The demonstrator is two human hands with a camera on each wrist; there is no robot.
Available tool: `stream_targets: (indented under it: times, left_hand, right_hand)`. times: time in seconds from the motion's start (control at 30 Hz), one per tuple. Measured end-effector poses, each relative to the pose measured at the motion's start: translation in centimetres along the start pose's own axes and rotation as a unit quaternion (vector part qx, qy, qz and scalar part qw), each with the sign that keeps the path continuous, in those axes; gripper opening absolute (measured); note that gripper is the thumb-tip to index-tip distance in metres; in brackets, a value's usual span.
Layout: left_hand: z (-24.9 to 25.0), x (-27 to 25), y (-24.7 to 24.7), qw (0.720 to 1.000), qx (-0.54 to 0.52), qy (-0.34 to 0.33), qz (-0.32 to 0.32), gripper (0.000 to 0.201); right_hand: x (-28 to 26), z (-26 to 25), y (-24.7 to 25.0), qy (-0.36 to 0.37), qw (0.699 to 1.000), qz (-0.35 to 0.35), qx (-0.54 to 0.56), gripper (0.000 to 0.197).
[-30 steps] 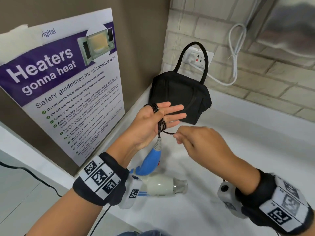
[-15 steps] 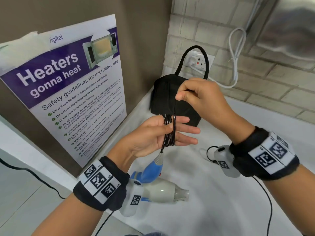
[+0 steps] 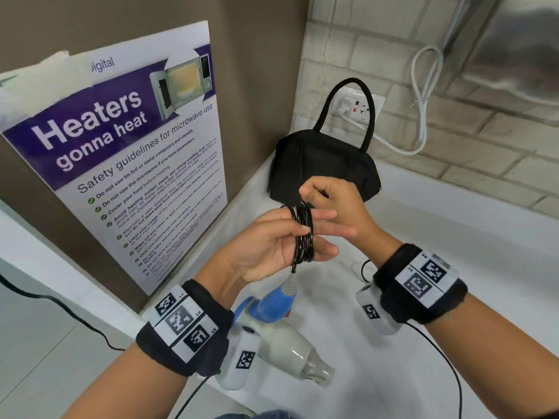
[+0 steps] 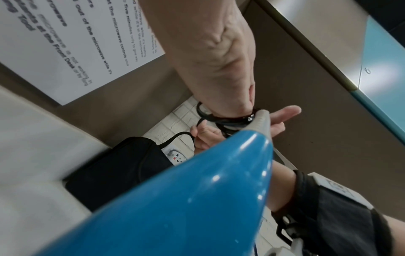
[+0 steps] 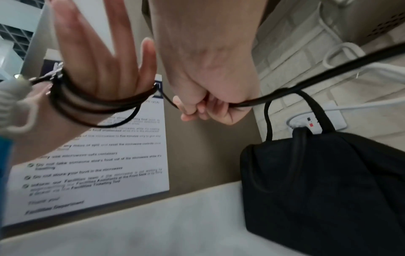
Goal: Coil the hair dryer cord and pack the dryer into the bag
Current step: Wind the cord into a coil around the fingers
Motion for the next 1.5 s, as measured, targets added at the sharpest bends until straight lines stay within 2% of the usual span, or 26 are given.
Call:
stream_targets:
  times: [0.07,0.17,0.2,0.27,0.33,0.4,0.5,0.77,0.83,0.97,1.03,1.1,1.2,1.37,1.5]
  left_hand:
    - [0.0,0.2,0.0,1.000,0.022,-0.005,0.020,0.033]
    - [0.2,0.6,0.3,0.996,0.036,-0.021,0.077,0.025]
    - [0.3,0.7,0.5,0.995,0.031,-0.029,0.095,0.024]
    - [0.4,0.8,0.8,0.992,0.007,-0.044,0.121,0.024]
    - [0.4,0.8,1.1,0.989,-0.014,-0.052,0.136,0.024]
    - [0.4,0.9,1.1,0.988,-0.025,-0.057,0.144,0.023]
    - [0.6,1.0,1.4,0.985,-0.037,-0.067,0.155,0.024]
    - [1.5,1.3,2.9,0.970,0.056,-0.078,0.221,0.032]
    - [1.6,1.2,2.9,0.971,0.075,-0.074,0.215,0.031]
    - [1.5,1.3,1.7,0.976,0.120,-0.050,0.176,0.027]
    - [1.3,1.3,1.2,0.977,0.148,-0.034,0.149,0.029]
    - [1.3,1.1,0.5,0.982,0.162,-0.021,0.094,0.030]
    - [1.3,0.5,0.1,0.992,0.119,-0.006,0.038,0.030]
    - [0.6,-0.1,0.3,0.998,0.061,-0.003,0.028,0.029]
    - [0.4,-0.3,-0.2,1.000,0.020,-0.006,0.006,0.033]
  right_hand:
    - [-0.4,0.6,-0.8,-0.026,0.999,-0.014,0.018,0.029]
    - [-2.2,0.8,-1.8,-0.080,0.987,-0.062,0.127,0.015]
    - [-2.8,0.9,-2.2,-0.083,0.987,-0.076,0.114,0.015]
    - [-3.9,1.3,-2.8,-0.093,0.991,-0.098,-0.004,0.017]
    - [-4.8,1.2,-3.2,-0.099,0.987,-0.103,-0.069,0.022]
    - [-5.5,0.3,-3.1,-0.079,0.986,-0.109,-0.097,0.035]
    - [-6.9,-0.8,-2.6,-0.037,0.982,-0.130,-0.135,0.026]
    - [-9.2,-2.6,-0.5,0.012,0.970,-0.138,-0.198,0.035]
    - [-8.8,-3.3,0.5,0.046,0.973,-0.094,-0.207,0.040]
    - [-6.4,-4.7,2.8,0.110,0.969,-0.014,-0.219,0.017]
    - [-5.1,-5.3,3.5,0.109,0.967,-0.011,-0.229,0.019]
    - [-3.9,-5.7,3.9,0.105,0.969,-0.011,-0.225,0.014]
    - [-2.5,-6.2,4.3,0.114,0.974,-0.002,-0.198,0.011]
    - [-0.4,-5.7,4.4,0.121,0.985,0.011,-0.121,0.014]
    - [0.5,-4.3,3.5,0.087,0.994,-0.007,-0.069,0.016]
Point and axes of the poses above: each hand's wrist, its own x-axis towards the middle knuckle, its own y-axis out of the back of the hand, z = x × y, the point moved 4 cm from there along x, towards the middle knuckle, and after that the axes turned 6 degrees about x, right-handed, at the moved point
